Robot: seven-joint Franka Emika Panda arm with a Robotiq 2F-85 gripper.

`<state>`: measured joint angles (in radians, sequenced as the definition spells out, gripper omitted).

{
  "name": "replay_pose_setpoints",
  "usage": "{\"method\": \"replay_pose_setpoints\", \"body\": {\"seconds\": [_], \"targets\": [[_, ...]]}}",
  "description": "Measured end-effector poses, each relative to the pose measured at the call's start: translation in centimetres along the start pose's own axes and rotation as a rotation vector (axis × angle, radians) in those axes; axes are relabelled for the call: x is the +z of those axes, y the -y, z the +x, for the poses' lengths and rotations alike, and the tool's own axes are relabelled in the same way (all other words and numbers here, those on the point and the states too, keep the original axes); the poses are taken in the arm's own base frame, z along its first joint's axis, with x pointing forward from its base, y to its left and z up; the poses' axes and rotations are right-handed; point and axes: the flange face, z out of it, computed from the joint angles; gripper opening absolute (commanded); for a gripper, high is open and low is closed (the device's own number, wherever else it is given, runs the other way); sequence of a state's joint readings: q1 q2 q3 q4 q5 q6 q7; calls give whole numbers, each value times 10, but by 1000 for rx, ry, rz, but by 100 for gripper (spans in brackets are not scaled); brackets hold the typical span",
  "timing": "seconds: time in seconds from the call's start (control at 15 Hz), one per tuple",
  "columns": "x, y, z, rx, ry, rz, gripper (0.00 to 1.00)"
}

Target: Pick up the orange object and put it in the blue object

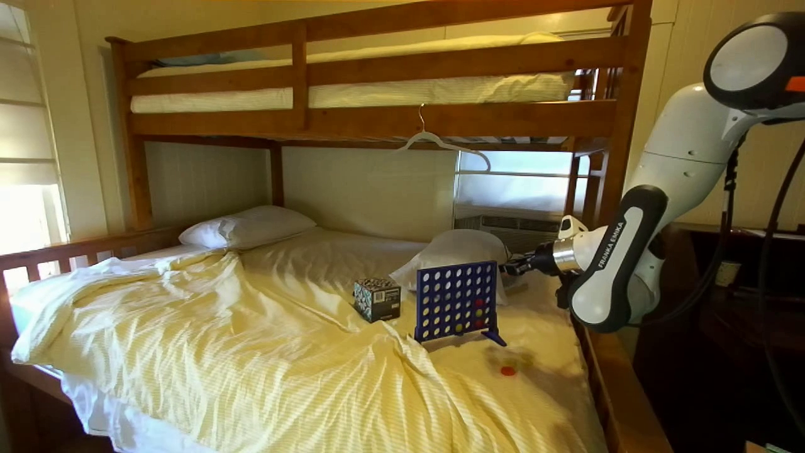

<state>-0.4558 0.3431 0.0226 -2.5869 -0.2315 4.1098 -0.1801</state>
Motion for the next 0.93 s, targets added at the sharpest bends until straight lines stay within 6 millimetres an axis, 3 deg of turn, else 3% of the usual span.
{"method": "replay_pose_setpoints", "body": {"seconds": [0.47, 0.93], "targets": [[0, 0, 4, 17, -75, -15, 10], [12, -3, 14, 38, -111, -20, 10]]}}
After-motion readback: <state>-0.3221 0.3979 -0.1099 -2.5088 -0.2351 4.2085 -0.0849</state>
